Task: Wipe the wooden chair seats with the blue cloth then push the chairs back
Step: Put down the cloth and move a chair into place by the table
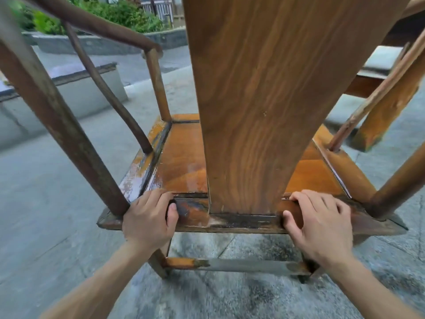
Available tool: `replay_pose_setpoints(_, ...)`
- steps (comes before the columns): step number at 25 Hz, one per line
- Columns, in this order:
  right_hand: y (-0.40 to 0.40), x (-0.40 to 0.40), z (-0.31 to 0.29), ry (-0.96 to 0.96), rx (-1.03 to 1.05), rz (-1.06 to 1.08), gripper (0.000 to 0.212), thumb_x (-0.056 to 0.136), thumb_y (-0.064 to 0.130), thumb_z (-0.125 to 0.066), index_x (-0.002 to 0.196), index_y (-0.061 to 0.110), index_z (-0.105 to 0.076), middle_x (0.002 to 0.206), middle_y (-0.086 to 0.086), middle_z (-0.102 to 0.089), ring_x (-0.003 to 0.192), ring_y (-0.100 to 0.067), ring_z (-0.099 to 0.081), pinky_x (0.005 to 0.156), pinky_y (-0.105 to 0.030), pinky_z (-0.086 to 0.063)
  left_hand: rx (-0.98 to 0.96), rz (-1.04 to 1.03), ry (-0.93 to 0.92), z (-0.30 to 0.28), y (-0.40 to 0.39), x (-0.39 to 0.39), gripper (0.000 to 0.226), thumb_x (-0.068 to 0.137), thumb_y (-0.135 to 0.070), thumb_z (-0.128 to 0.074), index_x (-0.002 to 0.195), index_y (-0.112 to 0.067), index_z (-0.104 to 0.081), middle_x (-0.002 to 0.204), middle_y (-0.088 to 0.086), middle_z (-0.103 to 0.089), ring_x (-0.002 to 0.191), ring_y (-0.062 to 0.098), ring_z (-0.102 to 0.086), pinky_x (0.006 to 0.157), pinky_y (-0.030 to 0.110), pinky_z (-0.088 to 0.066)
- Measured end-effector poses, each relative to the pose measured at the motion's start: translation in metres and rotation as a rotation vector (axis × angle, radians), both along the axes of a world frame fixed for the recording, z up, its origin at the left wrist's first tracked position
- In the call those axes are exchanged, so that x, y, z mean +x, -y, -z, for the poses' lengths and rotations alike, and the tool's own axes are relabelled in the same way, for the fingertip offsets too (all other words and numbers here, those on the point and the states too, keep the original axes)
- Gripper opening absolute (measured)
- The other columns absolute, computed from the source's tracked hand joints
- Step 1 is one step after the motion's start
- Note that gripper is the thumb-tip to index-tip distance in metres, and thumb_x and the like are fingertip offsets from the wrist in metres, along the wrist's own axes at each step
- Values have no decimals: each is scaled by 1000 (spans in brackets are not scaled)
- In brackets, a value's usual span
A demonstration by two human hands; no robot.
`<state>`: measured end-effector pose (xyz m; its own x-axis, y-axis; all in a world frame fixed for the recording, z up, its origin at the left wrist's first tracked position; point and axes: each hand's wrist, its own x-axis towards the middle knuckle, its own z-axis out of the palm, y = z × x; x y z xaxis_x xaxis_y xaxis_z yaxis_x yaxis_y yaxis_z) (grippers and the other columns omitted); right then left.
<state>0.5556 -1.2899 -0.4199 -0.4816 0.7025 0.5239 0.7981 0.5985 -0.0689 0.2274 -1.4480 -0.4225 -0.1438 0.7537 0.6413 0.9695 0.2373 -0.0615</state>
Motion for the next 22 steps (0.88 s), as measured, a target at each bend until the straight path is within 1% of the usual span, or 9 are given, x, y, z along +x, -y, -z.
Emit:
replay_pose_setpoints(3, -16, -22, 5, -27, 58, 128, 44, 86, 51, -44, 106, 18, -65, 107, -2, -68, 99, -29, -60, 85, -43, -40, 23, 89, 9, 0, -60, -36, 40, 96, -29, -36, 90, -10, -70, 92, 4, -70, 81, 27, -66, 50, 31, -46)
replay_pose_setpoints(5, -34, -37, 4, -39, 87, 214, 40, 85, 50, -45, 103, 20, -65, 105, 0, -68, 98, -29, -59, 84, -43, -40, 5, 149, 10, -4, -108, -58, 41, 95, -30, -36, 91, -10, -70, 93, 4, -70, 83, 28, -67, 48, 31, -48)
replay_pose_setpoints(7, -54, -54, 4, -47, 109, 300, 37, 85, 48, -47, 101, 20, -64, 101, 1, -67, 96, -29, -59, 83, -43, -40, -18, 217, 33, -2, -154, -80, 41, 96, -32, -35, 92, -10, -69, 95, 3, -70, 84, 28, -66, 46, 30, -45)
replay_pose_setpoints(9, -74, -71, 6, -44, 119, 360, 35, 86, 48, -47, 99, 20, -64, 98, 2, -66, 94, -27, -58, 83, -43, -41, -34, 258, 54, 0, -197, -100, 40, 96, -34, -34, 94, -13, -68, 96, 1, -68, 86, 26, -65, 46, 27, -39)
replay_pose_setpoints(12, -110, -98, 6, -33, 88, 471, 39, 87, 50, -43, 99, 20, -64, 96, 3, -65, 93, -27, -57, 88, -45, -41, -70, 334, 88, 0, -263, -129, 39, 95, -35, -33, 95, -15, -66, 99, -1, -67, 90, 25, -63, 48, 29, -45)
replay_pose_setpoints(14, -131, -119, 3, -34, 49, 542, 41, 87, 52, -40, 100, 21, -63, 96, 4, -63, 94, -26, -56, 89, -46, -42, -105, 379, 91, -3, -304, -148, 37, 93, -35, -33, 97, -17, -64, 101, -3, -65, 92, 24, -61, 49, 30, -46)
replay_pose_setpoints(18, -168, -158, 2, -21, 15, 642, 44, 87, 55, -37, 103, 23, -62, 97, 5, -62, 96, -25, -55, 88, -46, -44, -120, 474, 67, -5, -373, -183, 34, 92, -35, -31, 99, -19, -60, 103, -4, -62, 92, 23, -58, 50, 30, -42)
replay_pose_setpoints(22, -193, -175, -2, 9, -19, 703, 47, 87, 55, -33, 107, 24, -62, 102, 5, -62, 100, -25, -55, 90, -45, -44, -117, 546, 69, -6, -414, -200, 35, 91, -32, -32, 98, -17, -62, 103, -3, -64, 89, 24, -60, 50, 27, -33)
